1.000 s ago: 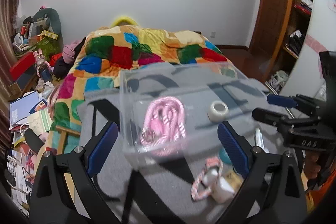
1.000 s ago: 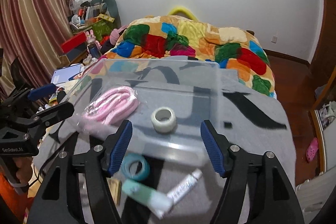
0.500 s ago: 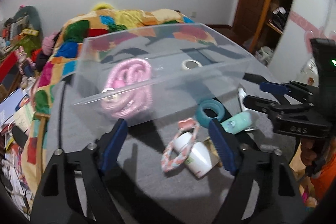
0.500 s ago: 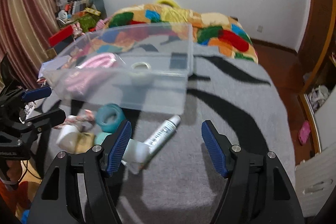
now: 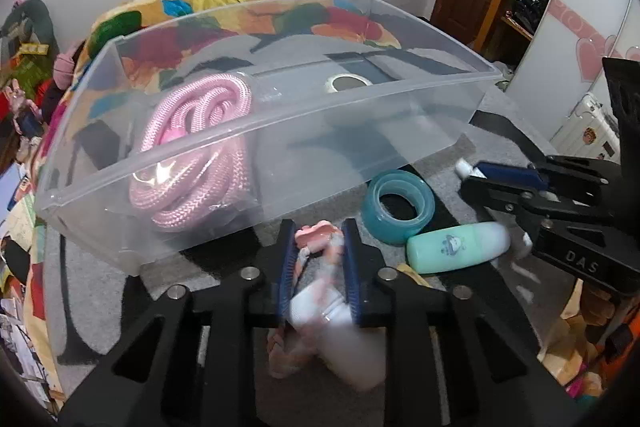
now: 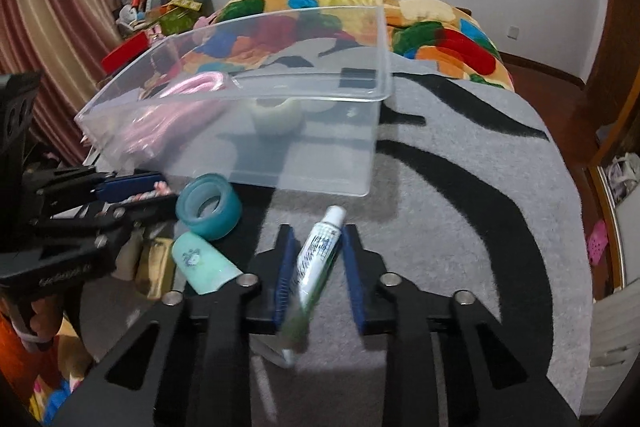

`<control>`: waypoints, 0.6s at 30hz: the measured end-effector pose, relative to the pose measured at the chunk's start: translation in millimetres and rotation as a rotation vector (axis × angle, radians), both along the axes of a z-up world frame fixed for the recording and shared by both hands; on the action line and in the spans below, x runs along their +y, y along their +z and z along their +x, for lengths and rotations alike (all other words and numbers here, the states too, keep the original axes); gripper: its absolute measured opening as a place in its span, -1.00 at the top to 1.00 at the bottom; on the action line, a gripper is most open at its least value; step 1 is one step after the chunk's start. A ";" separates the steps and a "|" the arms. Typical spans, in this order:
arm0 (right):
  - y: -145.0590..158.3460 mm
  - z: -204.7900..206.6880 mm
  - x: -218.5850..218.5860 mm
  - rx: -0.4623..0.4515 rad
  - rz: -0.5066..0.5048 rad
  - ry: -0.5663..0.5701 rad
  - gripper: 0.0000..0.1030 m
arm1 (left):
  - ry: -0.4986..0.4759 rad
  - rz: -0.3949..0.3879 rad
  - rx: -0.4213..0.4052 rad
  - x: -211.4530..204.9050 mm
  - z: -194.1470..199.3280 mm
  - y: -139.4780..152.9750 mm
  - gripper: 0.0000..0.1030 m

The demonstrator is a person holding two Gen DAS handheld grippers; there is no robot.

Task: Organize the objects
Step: 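Lower the tube and rope toy into the clear box and open both tools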

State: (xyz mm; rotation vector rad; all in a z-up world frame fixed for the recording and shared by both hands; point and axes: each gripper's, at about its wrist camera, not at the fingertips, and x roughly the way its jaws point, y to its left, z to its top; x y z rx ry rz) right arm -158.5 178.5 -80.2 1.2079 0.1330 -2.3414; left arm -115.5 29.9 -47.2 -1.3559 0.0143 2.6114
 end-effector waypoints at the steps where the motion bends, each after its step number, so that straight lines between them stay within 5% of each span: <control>1: 0.1 1.8 -0.5 -0.001 -0.002 0.006 0.72 | 0.001 0.006 0.005 -0.8 2.5 0.9 0.59; 18: 49.2 22.0 12.3 0.121 -0.116 -0.009 0.72 | 0.089 0.124 0.199 -39.9 40.9 66.1 0.59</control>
